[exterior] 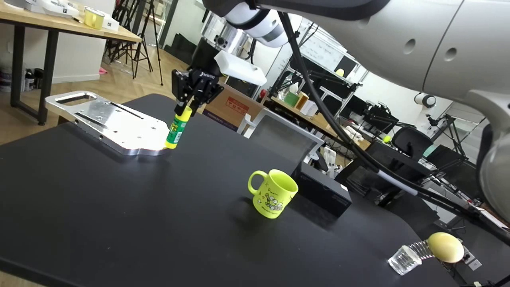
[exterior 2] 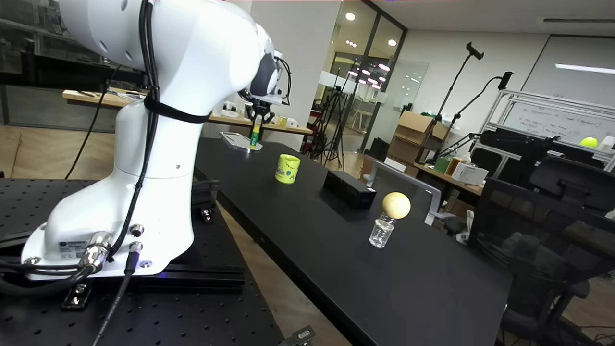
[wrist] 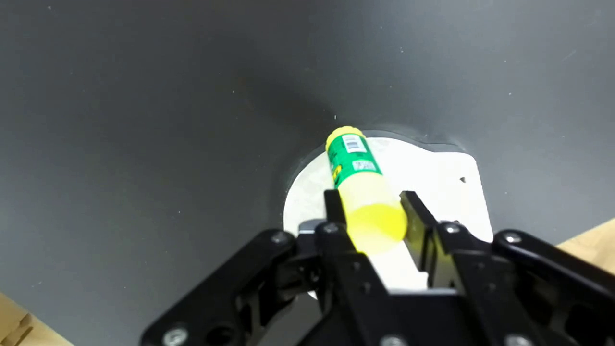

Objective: Take the gluestick out of the green cup and place it on the silver object

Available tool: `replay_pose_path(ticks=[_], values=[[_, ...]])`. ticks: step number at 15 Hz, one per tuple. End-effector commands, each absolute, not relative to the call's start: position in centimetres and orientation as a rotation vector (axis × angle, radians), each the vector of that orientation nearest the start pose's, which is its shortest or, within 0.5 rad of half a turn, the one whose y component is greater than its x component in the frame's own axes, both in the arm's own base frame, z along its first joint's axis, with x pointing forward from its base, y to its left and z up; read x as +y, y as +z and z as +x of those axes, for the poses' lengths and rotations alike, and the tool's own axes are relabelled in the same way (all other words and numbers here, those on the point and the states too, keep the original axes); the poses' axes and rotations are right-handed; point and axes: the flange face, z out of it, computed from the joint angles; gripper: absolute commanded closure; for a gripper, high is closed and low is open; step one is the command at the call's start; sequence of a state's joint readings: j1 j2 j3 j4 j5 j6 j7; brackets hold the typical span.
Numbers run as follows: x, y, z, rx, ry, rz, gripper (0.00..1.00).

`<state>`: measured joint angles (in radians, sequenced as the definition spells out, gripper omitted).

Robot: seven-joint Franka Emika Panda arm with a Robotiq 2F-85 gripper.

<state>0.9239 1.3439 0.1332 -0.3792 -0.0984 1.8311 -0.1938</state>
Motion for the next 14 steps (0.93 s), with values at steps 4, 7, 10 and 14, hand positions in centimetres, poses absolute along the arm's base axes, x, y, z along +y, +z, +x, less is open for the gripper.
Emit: replay_pose_path(ticks=[4,7,10,14], values=[[67.06,25.29,47.22,-1.682,-0.190,-2.546,0.92],[67.18,25.15,47.31,-1.676,-0.212,-2.541,0.92],[67.20,24.98,47.35,-1.679,-0.217,-2.538,0.92],[67.10,24.52,47.35,-1.692,-0.200,-2.531,0.92]])
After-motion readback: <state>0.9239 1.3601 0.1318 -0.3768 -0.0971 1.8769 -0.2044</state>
